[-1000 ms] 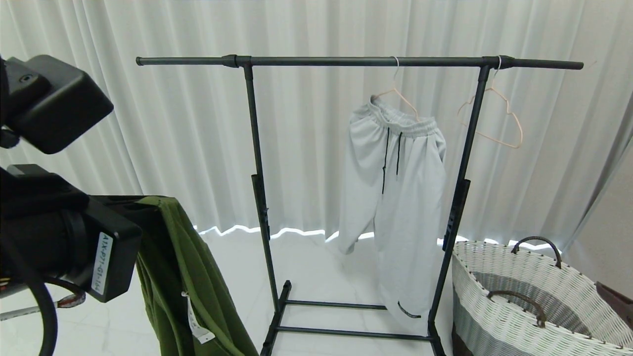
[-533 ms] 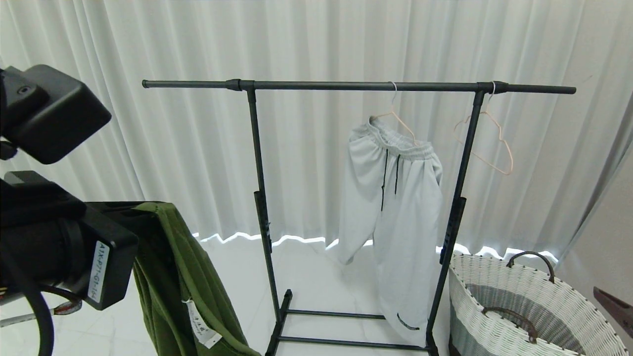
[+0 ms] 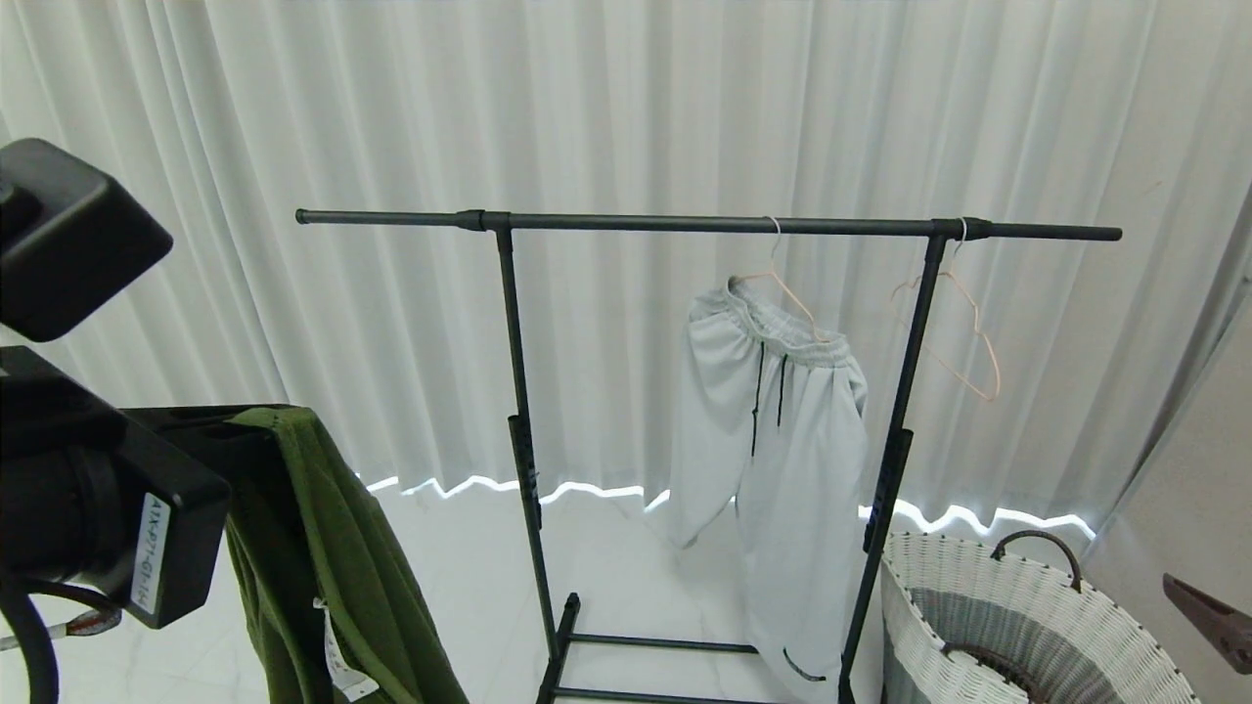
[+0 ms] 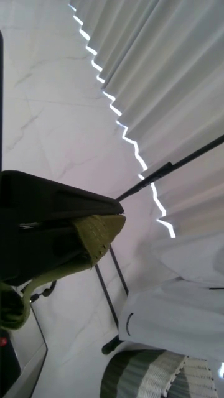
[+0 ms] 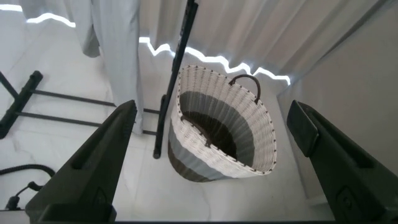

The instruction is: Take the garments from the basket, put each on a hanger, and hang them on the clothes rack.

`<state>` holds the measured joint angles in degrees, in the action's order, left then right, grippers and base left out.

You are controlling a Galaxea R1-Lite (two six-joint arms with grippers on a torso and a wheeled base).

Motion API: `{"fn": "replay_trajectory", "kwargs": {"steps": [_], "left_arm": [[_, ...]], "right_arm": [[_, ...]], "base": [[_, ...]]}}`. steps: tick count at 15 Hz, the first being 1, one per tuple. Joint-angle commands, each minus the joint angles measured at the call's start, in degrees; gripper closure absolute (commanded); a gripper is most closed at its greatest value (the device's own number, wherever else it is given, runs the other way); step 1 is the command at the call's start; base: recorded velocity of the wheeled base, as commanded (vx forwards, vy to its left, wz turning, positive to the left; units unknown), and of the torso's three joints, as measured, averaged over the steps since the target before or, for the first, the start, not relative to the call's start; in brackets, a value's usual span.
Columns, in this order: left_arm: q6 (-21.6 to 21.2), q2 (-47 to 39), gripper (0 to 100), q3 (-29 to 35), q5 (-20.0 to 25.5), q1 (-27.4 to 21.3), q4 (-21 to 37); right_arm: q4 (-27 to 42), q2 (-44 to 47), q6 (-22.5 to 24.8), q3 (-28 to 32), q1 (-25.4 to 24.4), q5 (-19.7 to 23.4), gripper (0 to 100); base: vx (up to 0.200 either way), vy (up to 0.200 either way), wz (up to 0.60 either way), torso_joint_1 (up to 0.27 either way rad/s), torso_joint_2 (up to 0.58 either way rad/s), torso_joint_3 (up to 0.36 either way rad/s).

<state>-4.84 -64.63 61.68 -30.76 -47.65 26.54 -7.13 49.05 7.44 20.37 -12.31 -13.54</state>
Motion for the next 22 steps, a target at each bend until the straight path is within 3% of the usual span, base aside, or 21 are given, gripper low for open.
{"fn": "replay_trajectory", "kwargs": {"steps": [1,7,10,12,20,22], "left_arm": [[0.01,0.21,100,-0.07,0.0,0.28,0.0],[0.01,1.09,100,-0.78,0.08,0.63,0.0],[-0.08,2.14,100,-1.22,0.08,0.98,0.0],[-0.43,2.58,100,-2.01,0.08,0.98,0.0],[-1.66,2.76,100,-3.33,0.17,0.98,0.0],[-1.58,2.76,100,-3.24,0.17,0.98,0.0]], "right_arm": [[0.01,0.6,0.03,-0.07,0.01,-0.08,0],[-0.08,0.69,-0.49,-0.42,0.01,1.85,0],[-0.25,0.34,-2.25,-0.42,0.01,7.3,0],[-0.34,0.43,-2.16,-0.42,0.27,8.01,0],[-0.25,-0.36,-2.34,-0.24,0.27,8.45,0],[-0.25,-0.1,-2.51,0.2,0.27,9.59,0]], "base": [[0.0,0.0,0.0,0.232,-0.52,-0.295],[0.0,0.0,0.0,0.257,-0.55,-0.295],[0.0,0.0,0.0,0.176,-0.37,-0.193],[0.0,0.0,0.0,0.039,-0.08,-0.039],[0.0,-0.2,0.0,0.011,-0.01,-0.005],[0.2,-0.1,0.0,0.002,0.0,0.002]]}}
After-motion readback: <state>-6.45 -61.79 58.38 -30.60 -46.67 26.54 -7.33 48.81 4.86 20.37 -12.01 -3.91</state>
